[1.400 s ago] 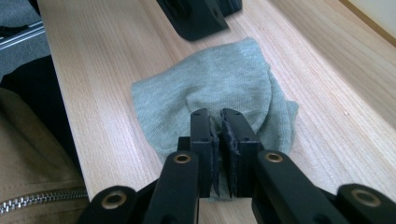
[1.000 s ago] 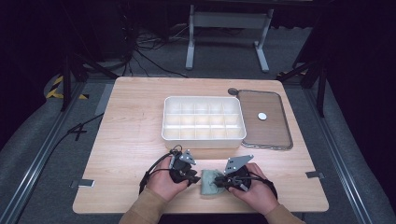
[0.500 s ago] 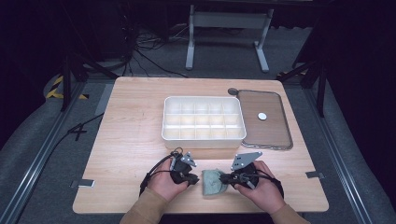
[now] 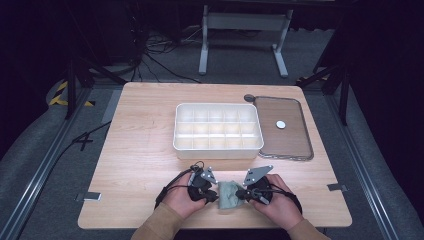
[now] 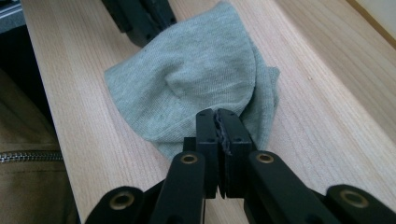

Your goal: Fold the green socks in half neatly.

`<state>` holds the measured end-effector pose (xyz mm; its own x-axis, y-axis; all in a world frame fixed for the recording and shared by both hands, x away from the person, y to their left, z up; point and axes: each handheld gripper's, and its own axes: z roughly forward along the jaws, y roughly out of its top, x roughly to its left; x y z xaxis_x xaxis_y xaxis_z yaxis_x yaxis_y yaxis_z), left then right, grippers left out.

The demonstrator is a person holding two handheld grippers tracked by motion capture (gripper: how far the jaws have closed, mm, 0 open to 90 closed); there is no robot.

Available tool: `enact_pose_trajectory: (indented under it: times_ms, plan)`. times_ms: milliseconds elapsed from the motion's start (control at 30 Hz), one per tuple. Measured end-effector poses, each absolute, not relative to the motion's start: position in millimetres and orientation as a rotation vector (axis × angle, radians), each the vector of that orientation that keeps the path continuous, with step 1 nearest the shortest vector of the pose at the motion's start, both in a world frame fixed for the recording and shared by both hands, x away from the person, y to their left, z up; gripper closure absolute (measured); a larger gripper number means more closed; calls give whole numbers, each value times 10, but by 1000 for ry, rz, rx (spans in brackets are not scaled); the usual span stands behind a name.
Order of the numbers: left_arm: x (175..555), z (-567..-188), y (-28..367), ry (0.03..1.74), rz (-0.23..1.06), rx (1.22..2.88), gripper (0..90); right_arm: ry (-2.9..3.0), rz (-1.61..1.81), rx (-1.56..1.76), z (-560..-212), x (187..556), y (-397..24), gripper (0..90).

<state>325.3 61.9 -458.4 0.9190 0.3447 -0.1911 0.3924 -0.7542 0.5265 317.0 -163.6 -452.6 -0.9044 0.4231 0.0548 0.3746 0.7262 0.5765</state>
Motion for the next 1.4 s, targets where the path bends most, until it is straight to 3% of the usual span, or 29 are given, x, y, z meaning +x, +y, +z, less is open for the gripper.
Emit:
enact_pose_trajectory:
  times_ms: [467,600,833,1133,1400]
  plan:
    - [3222,-4579,540,473,-49,2533,808,2823,934,597,-4515,3153,-1552,890]
    - [3192,-4544,508,390,-14,2496,804,2829,915,601,-4515,3146,-1525,892]
    - [3160,-4500,453,285,74,2454,773,2825,929,620,-4524,3132,-1500,892]
    - [3180,-4479,493,251,78,2434,706,2839,1053,695,-4579,3171,-1506,887]
    - [3187,-4503,537,300,57,2429,683,2804,1079,741,-4417,3164,-1652,761]
